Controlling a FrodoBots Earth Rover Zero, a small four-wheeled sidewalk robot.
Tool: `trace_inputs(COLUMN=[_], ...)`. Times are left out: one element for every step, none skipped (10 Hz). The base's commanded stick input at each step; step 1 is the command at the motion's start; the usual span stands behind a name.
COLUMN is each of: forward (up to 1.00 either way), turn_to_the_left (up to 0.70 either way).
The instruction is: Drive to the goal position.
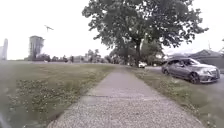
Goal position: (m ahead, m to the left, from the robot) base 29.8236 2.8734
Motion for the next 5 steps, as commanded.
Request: trace_inputs(forward=[0.70,0.70,0.70,0.70,0.70], turn_to_the_left=[0.00,0.00,0.00,0.00,0.00])
